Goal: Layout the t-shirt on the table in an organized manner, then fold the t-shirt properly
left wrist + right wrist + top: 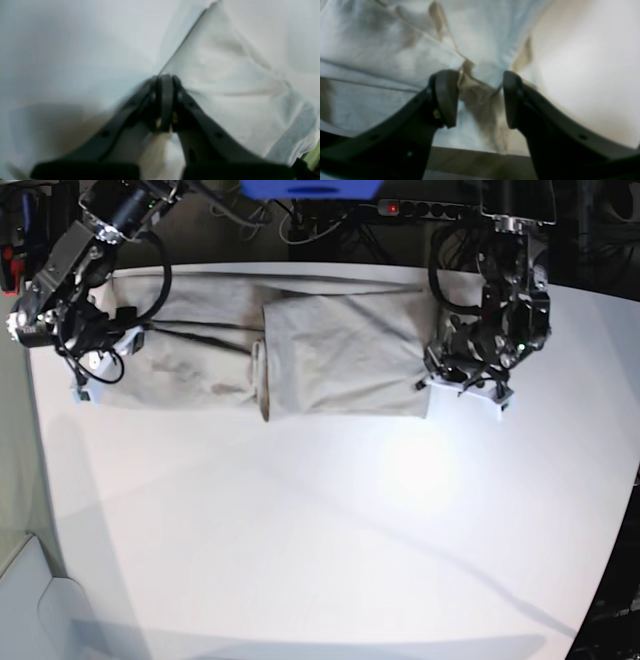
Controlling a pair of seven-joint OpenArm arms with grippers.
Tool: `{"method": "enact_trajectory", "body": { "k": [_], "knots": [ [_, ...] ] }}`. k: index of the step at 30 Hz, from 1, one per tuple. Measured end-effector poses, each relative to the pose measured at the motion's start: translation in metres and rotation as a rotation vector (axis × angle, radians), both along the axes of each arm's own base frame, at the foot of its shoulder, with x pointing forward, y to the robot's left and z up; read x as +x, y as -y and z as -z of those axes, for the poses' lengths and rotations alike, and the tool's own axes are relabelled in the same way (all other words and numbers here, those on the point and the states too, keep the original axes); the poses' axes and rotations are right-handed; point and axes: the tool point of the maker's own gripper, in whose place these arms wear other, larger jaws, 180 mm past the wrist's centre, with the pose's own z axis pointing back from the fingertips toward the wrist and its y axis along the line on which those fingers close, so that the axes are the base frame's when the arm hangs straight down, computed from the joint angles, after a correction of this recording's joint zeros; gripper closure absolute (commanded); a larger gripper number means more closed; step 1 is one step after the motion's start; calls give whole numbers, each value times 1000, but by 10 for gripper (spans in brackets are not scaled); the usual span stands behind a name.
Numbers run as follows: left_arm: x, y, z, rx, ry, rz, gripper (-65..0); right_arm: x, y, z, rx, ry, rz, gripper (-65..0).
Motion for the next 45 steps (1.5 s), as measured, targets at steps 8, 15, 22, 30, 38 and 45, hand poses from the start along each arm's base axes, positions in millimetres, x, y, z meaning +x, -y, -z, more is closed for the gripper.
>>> {"method": "enact_trajectory", "body": {
  "k": [8,15,22,30,38,45],
  "knots": [
    [-3,-1,1,3,1,-5,0,9,17,-9,-43,15,-3,-298],
    [-4,-1,2,5,1,-7,0,13,27,-14,-68,44,2,-298],
    [-4,0,2,4,1,-6,0,12,23,-4,-37,28,2,-298],
    [-5,0,2,2,1,-6,0,8,23,16,23,-18,9,-298],
    [-14,2,-3,9,1,3,0,9,23,17,25,-17,10,-298],
    [-13,2,-3,7,-1,3,0,13,13,18,44,-10,15,-296]
  ]
}}
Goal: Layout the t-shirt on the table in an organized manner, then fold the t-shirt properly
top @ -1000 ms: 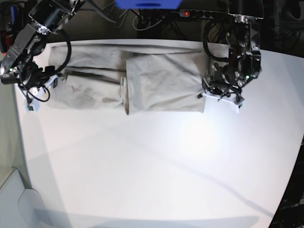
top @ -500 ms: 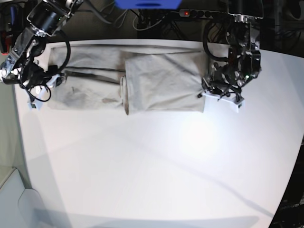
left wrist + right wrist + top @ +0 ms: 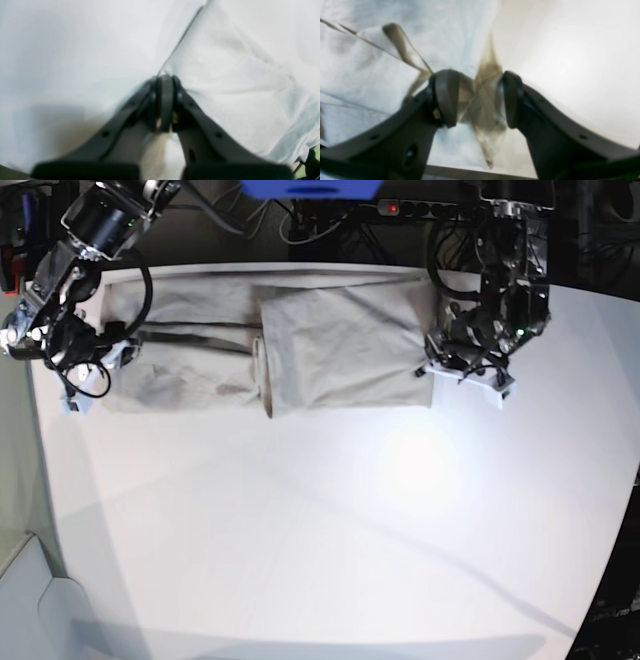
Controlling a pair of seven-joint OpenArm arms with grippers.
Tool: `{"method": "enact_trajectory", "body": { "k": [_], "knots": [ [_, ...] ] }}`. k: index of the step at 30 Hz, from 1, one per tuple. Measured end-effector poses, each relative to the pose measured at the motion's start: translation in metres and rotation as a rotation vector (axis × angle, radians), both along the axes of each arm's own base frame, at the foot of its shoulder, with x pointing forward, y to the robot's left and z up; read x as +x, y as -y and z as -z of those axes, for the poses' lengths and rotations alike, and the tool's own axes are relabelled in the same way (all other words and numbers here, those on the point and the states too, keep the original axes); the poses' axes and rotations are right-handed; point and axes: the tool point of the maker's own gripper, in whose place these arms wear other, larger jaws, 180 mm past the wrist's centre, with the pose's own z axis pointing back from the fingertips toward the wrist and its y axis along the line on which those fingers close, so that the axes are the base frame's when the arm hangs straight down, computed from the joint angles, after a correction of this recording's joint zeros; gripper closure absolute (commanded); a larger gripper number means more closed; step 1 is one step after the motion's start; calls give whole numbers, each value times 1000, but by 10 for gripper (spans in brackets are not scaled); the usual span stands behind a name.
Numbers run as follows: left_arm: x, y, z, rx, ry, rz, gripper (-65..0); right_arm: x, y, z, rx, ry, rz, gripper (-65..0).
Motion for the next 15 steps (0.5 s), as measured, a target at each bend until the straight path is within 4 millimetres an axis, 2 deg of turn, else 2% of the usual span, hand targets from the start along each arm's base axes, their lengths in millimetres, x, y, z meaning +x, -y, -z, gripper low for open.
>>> {"method": "enact_trajectory", "body": {
  "k": [8,10,11,13,15],
  "knots": [
    [1,0,0,0,0,0,0,3,-17,2,43,29,4,-282],
    [1,0,0,0,0,0,0,3,-17,2,43,30,4,-219],
    [1,0,0,0,0,0,0,3,-18,2,44,31,4,-162],
    [1,0,0,0,1,0,0,3,-21,3,59,32,3,0],
    [1,0,0,0,1,0,0,3,-24,6,81,32,7,0]
  ]
}}
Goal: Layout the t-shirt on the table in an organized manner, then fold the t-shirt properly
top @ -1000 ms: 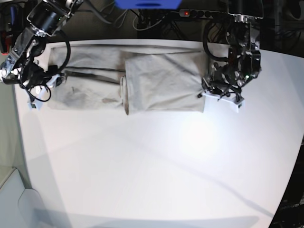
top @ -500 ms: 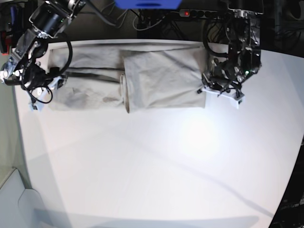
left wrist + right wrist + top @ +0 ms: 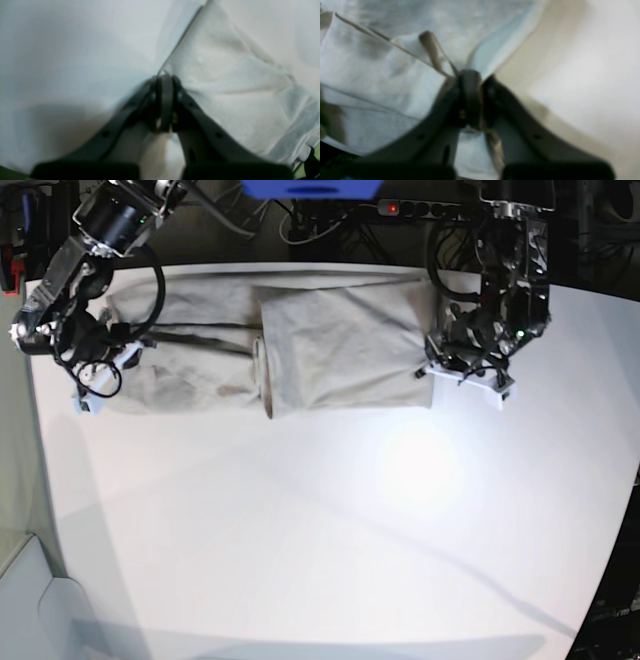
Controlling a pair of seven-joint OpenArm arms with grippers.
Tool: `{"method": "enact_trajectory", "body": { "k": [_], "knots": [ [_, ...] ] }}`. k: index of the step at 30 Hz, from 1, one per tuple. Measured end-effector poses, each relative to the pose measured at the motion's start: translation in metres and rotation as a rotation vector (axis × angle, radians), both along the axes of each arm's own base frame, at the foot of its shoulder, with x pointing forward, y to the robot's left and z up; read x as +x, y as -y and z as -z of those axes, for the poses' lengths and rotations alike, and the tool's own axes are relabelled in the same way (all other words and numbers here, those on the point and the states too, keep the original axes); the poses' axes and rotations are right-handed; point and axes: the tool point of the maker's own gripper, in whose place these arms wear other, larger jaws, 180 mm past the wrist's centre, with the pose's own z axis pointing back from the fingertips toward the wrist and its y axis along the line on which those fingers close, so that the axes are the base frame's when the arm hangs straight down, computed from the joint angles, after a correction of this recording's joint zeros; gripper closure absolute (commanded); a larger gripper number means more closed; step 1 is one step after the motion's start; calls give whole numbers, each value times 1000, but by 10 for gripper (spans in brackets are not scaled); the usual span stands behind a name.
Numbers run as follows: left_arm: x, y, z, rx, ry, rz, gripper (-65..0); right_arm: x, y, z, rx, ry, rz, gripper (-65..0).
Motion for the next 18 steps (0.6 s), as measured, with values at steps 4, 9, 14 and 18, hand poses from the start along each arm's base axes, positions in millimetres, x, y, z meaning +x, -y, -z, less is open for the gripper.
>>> {"method": "enact_trajectory", "body": {
  "k": [4,9,14,18],
  "knots": [
    [0,0,0,0,1,0,0,1,-1,0,4,1,0,0],
    [8,2,-14,5,45,6,0,-11,2,-13,-76,-26,-21,0],
    [18,7,-38,0,123,18,0,11,4,-62,-95,174,-27,0],
    [21,9,-44,-5,145,20,0,15,0,-81,-93,246,-42,0]
  ]
}}
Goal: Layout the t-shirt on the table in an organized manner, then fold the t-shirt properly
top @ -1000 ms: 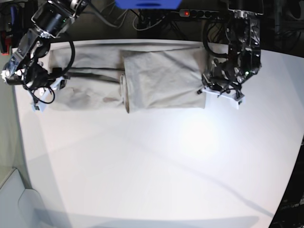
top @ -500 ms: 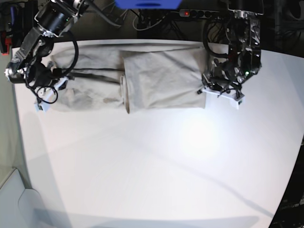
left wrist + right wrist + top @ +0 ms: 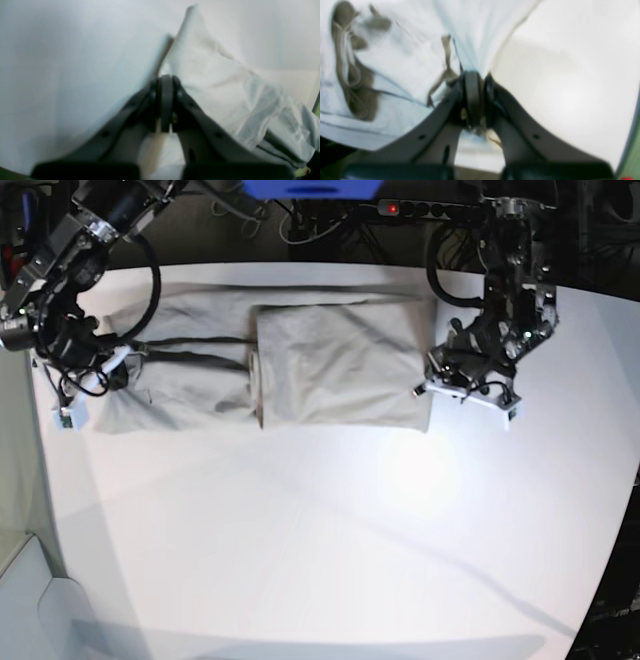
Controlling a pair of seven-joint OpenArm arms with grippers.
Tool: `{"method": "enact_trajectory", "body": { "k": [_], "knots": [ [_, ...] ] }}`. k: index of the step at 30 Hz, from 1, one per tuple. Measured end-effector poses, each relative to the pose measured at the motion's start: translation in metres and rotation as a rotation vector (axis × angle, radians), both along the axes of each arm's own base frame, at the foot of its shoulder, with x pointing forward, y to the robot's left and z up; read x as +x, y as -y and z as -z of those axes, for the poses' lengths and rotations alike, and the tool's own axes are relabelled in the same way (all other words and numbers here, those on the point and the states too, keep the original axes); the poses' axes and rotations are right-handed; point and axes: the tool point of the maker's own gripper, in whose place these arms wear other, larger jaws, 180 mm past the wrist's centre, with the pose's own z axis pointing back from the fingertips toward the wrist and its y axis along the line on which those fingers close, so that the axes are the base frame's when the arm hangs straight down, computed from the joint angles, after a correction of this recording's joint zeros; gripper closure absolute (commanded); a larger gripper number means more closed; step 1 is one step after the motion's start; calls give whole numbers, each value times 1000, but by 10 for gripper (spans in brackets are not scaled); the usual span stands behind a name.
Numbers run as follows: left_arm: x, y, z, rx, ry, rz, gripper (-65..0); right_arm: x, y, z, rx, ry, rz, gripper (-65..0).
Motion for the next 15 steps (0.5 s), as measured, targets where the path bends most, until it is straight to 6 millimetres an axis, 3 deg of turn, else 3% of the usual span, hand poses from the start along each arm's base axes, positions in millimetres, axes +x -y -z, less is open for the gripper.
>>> {"method": "enact_trajectory", "body": {
  "k": [4,10,15],
  "knots": [
    [-2,-1,7,-1,-19,-6,0,-5,-5,-4,11,14,-13,0],
    [-10,-8,38,1,-116,-27,0,-3,-10,-7,38,27,-29,0],
    [-12,-9,42,2,-129,-30,-12,-3,-10,-8,35,26,-29,0]
  ]
}}
